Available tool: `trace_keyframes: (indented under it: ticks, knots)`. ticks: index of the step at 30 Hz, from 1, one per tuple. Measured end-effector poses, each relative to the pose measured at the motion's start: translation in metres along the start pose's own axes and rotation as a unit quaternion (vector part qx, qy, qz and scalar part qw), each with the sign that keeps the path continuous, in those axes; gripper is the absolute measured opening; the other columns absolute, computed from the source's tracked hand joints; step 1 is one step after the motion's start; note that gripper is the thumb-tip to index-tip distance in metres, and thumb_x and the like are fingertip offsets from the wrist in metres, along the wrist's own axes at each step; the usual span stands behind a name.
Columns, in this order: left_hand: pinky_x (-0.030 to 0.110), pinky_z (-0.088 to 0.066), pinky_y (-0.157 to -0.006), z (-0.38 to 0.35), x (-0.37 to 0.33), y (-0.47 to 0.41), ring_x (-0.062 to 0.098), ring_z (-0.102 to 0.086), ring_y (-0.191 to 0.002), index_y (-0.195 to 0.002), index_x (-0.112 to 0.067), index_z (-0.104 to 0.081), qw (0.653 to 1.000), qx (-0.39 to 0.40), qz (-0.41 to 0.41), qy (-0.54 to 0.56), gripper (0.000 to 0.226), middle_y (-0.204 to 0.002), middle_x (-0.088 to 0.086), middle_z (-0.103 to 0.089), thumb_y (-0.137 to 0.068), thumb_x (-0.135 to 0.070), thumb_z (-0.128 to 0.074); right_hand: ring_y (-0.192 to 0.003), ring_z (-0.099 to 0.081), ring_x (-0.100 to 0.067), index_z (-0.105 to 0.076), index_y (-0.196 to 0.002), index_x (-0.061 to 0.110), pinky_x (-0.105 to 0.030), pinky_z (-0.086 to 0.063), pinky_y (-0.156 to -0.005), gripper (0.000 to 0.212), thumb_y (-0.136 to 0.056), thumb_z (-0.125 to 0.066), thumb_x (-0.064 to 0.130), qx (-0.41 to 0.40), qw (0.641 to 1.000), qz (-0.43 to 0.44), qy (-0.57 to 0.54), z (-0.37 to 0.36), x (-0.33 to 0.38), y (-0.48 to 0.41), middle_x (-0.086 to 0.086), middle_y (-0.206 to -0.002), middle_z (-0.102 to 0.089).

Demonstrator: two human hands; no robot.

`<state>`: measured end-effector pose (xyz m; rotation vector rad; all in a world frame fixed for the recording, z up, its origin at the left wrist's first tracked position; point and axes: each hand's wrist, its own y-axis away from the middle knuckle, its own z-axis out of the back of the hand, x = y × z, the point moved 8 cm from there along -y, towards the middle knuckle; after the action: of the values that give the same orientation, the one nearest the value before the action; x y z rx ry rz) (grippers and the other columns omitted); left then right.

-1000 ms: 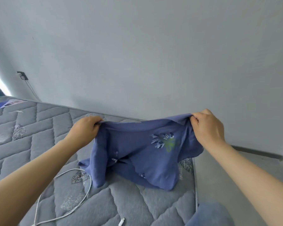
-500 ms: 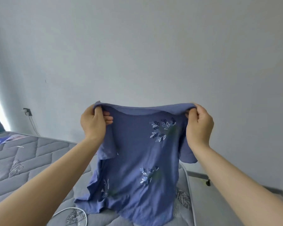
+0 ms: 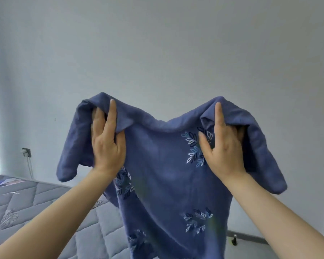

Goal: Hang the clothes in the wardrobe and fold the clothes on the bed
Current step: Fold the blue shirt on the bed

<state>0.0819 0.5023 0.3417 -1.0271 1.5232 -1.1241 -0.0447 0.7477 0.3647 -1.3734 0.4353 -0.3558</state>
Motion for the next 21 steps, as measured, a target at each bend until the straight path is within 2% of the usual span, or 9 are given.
trace_keyframes:
  ticks: [2,4,6,10,13,16,18,20,21]
  knots:
    - [0.033,-0.018,-0.119,0.004,-0.012,-0.007,0.020,-0.018,-0.144,-0.146,-0.010,-0.033,0.998,-0.011,-0.064,-0.017,0.043,-0.151,-0.005,-0.021,-0.103,-0.015,-0.033,-0.121,-0.043,-0.030,-0.021,-0.147,-0.001,-0.043,-0.027,-0.107,0.074,-0.088,-0.062,0.020,-0.015,0.999,0.023,0.018,0.009,0.007,-0.008,-0.017,-0.128,-0.055]
    - [0.037,-0.016,-0.119,0.005,-0.021,-0.012,0.022,-0.017,-0.143,-0.142,-0.002,-0.035,0.993,-0.020,-0.113,-0.023,0.041,-0.149,0.000,-0.023,-0.102,-0.010,-0.035,-0.121,-0.043,-0.031,-0.022,-0.146,-0.002,-0.041,-0.023,-0.109,0.072,-0.089,-0.060,0.022,-0.020,0.999,0.032,0.026,0.014,0.009,-0.012,-0.020,-0.129,-0.054]
    - [0.042,-0.016,-0.119,0.003,-0.023,-0.013,0.027,-0.018,-0.143,-0.140,0.003,-0.037,0.989,-0.018,-0.141,-0.028,0.041,-0.147,0.009,-0.025,-0.100,-0.005,-0.038,-0.121,-0.044,-0.032,-0.020,-0.146,-0.001,-0.046,-0.025,-0.109,0.073,-0.090,-0.059,0.024,-0.015,0.999,0.028,0.018,0.014,0.009,-0.013,-0.021,-0.129,-0.054]
    - [0.042,-0.018,-0.117,-0.009,-0.004,-0.008,0.040,-0.028,-0.137,-0.138,0.007,-0.041,0.989,0.009,-0.139,-0.059,0.040,-0.141,0.027,-0.038,-0.099,-0.003,-0.039,-0.118,-0.048,-0.033,-0.020,-0.148,0.002,-0.059,-0.036,-0.102,0.075,-0.090,-0.060,0.026,0.002,1.000,0.005,0.005,-0.005,-0.003,-0.002,-0.018,-0.126,-0.055]
    - [0.039,-0.019,-0.116,-0.036,0.031,0.009,0.045,-0.033,-0.129,-0.137,0.008,-0.043,0.987,0.059,-0.107,-0.101,0.041,-0.134,0.033,-0.045,-0.098,-0.004,-0.037,-0.121,-0.043,-0.031,-0.023,-0.149,0.002,-0.052,-0.023,-0.109,0.074,-0.089,-0.058,0.031,0.039,0.998,-0.036,0.026,-0.046,-0.027,0.017,-0.017,-0.130,-0.055]
    - [0.047,-0.022,-0.114,-0.083,0.088,0.053,0.050,-0.035,-0.127,-0.139,0.007,-0.042,0.971,0.163,-0.058,-0.165,0.047,-0.133,0.033,-0.045,-0.092,-0.001,-0.042,-0.125,-0.038,-0.030,-0.024,-0.150,0.002,-0.050,-0.019,-0.108,0.076,-0.090,-0.058,0.033,0.134,0.986,-0.081,0.059,-0.116,-0.062,0.063,-0.018,-0.135,-0.053]
    - [0.053,-0.025,-0.111,-0.119,0.133,0.101,0.052,-0.035,-0.127,-0.140,0.006,-0.041,0.938,0.270,-0.018,-0.215,0.050,-0.134,0.032,-0.045,-0.091,-0.001,-0.047,-0.132,-0.037,-0.033,-0.019,-0.152,0.004,-0.052,-0.021,-0.109,0.082,-0.089,-0.062,0.035,0.239,0.959,-0.132,0.068,-0.174,-0.091,0.114,-0.015,-0.142,-0.049]
    - [0.051,-0.019,-0.113,-0.147,0.182,0.163,0.046,-0.026,-0.138,-0.147,-0.001,-0.032,0.876,0.402,0.063,-0.260,0.056,-0.146,0.027,-0.036,-0.094,-0.011,-0.048,-0.139,-0.031,-0.032,-0.010,-0.154,0.008,-0.045,-0.019,-0.111,0.089,-0.089,-0.062,0.040,0.360,0.911,-0.194,0.052,-0.227,-0.114,0.177,-0.011,-0.150,-0.040]
    - [0.049,-0.015,-0.114,-0.156,0.206,0.198,0.039,-0.019,-0.142,-0.151,-0.006,-0.022,0.832,0.463,0.114,-0.284,0.063,-0.153,0.021,-0.027,-0.096,-0.020,-0.048,-0.140,-0.029,-0.030,-0.005,-0.154,0.010,-0.042,-0.018,-0.111,0.091,-0.089,-0.060,0.042,0.420,0.880,-0.219,0.038,-0.250,-0.122,0.210,-0.008,-0.151,-0.036]
